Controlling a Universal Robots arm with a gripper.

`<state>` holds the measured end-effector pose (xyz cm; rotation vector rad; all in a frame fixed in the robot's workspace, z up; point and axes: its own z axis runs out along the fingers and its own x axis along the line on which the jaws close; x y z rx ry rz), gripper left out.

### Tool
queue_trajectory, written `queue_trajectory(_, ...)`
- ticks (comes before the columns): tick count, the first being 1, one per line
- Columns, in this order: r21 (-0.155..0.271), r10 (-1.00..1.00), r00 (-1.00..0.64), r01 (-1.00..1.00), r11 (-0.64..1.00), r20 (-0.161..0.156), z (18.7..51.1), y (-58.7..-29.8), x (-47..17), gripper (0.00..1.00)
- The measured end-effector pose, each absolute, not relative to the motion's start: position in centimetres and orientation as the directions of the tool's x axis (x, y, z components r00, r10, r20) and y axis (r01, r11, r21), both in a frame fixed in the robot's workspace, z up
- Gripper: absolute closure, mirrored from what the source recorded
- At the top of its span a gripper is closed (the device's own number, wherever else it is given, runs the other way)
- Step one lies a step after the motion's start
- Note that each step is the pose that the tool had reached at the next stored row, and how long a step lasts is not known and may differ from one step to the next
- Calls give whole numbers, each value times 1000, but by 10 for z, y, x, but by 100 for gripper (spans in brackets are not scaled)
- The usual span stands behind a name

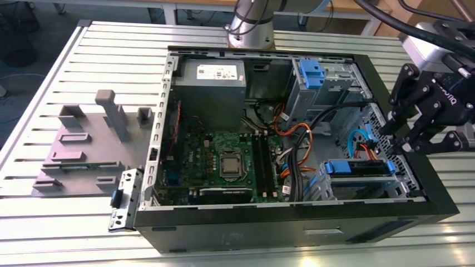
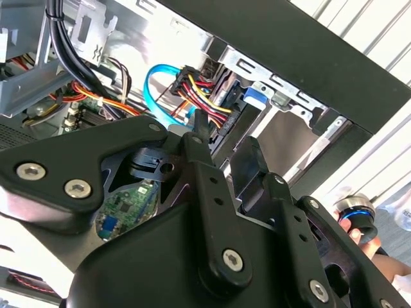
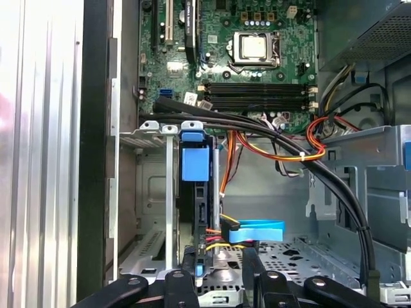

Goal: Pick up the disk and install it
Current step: 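Insert the second disk wire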

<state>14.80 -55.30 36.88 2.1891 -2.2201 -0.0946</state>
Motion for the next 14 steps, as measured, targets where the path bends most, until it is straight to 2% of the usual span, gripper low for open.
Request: queue_trajectory(14,59,-1000,-15,-998,13,-27,369,-547,144,59)
